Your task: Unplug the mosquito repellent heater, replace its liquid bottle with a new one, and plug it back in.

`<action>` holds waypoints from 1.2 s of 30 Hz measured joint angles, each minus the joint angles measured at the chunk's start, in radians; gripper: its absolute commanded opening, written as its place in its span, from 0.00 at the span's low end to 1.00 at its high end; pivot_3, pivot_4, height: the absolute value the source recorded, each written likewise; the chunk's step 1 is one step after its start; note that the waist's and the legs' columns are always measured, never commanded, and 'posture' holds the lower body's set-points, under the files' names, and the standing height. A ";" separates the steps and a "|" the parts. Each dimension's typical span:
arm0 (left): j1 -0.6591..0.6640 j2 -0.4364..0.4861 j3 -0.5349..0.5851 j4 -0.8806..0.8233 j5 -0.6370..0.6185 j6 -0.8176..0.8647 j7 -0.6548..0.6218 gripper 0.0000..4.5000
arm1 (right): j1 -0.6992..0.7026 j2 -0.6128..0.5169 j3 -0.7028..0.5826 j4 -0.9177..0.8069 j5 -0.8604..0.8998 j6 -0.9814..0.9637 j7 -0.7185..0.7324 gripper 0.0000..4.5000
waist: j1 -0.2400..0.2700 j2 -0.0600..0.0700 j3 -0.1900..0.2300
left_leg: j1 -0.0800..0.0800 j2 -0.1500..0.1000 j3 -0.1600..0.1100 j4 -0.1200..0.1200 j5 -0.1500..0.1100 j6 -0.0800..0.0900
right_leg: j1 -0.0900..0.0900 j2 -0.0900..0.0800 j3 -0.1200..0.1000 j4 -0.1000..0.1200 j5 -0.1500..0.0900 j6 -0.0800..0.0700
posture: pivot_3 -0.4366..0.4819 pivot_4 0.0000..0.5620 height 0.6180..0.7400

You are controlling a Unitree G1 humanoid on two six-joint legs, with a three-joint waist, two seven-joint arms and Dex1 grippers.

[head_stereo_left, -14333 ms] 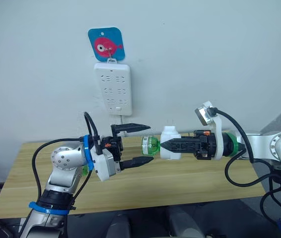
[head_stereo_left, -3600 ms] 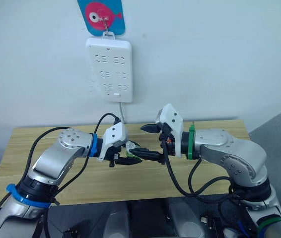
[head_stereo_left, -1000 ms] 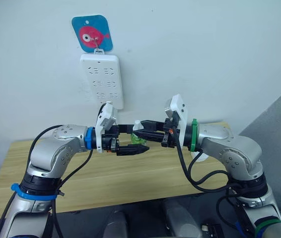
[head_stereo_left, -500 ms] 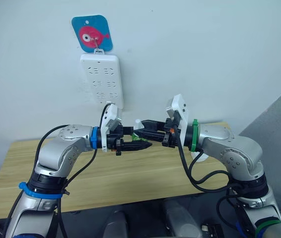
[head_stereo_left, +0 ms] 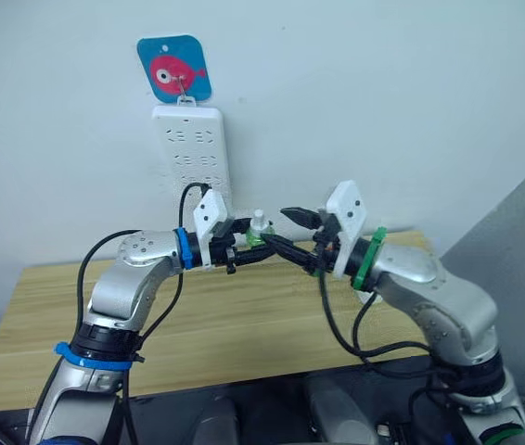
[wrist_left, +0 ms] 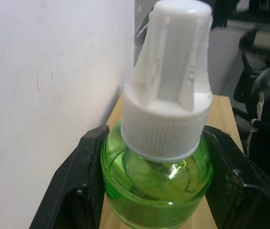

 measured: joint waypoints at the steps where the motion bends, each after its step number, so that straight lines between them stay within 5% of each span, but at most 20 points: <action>1: 0.000 -0.002 -0.004 0.000 0.002 -0.003 0.003 0.51 | 0.001 0.011 0.017 0.000 -0.014 -0.003 -0.013 0.67 | 0.000 0.000 -0.001 | 0.000 0.000 0.000 0.000 0.000 0.000 | 0.000 0.000 0.000 0.000 0.000 0.000 | 0.28 0.20 1.00; 8: 0.003 -0.015 -0.006 0.000 0.009 -0.007 0.016 0.51 | 0.001 0.113 0.080 0.036 -0.119 -0.061 -0.092 0.67 | -0.008 0.000 -0.007 | 0.000 0.000 -0.001 0.000 0.000 0.000 | 0.001 0.000 0.000 0.000 0.000 0.000 | 0.28 0.20 1.00; 15: 0.004 -0.018 -0.005 0.000 0.008 -0.007 0.016 0.51 | -0.001 0.124 0.071 0.079 -0.136 -0.103 -0.061 0.23 | -0.017 0.000 -0.009 | 0.007 0.000 -0.001 -0.003 0.000 0.000 | 0.007 0.000 0.000 -0.002 0.000 0.000 | 0.29 0.19 1.00; 20: 0.013 -0.012 -0.005 0.000 -0.003 -0.006 -0.021 0.51 | -0.033 0.058 0.038 0.121 -0.086 -0.120 0.088 0.23 | -0.018 0.000 -0.009 | 0.013 0.000 -0.001 -0.004 0.000 0.000 | 0.014 0.001 0.000 -0.003 -0.001 0.000 | 0.30 0.18 1.00; 27: 0.012 0.020 -0.015 -0.010 -0.056 -0.009 -0.150 0.51 | -0.281 -0.147 0.030 0.363 0.041 -0.149 0.598 0.23 | -0.020 0.000 -0.009 | 0.014 0.000 -0.001 -0.004 0.000 0.000 | 0.014 0.002 -0.001 -0.004 0.000 0.000 | 0.31 0.18 1.00; 31: 0.012 0.011 -0.024 -0.034 -0.068 -0.005 -0.156 0.51 | -0.344 -0.187 0.029 0.415 0.073 -0.122 0.718 0.23 | -0.019 0.000 -0.009 | 0.013 0.001 -0.001 -0.004 0.000 0.001 | 0.014 0.002 -0.001 -0.004 -0.001 0.000 | 0.31 0.19 1.00; 36: 0.036 0.002 -0.013 -0.050 -0.065 0.012 -0.084 0.51 | -0.264 -0.166 -0.020 0.361 0.078 -0.108 0.668 0.63 | -0.020 0.000 -0.009 | 0.013 0.001 -0.001 -0.004 0.000 0.001 | 0.014 0.002 0.000 -0.004 -0.001 0.000 | 0.30 0.18 1.00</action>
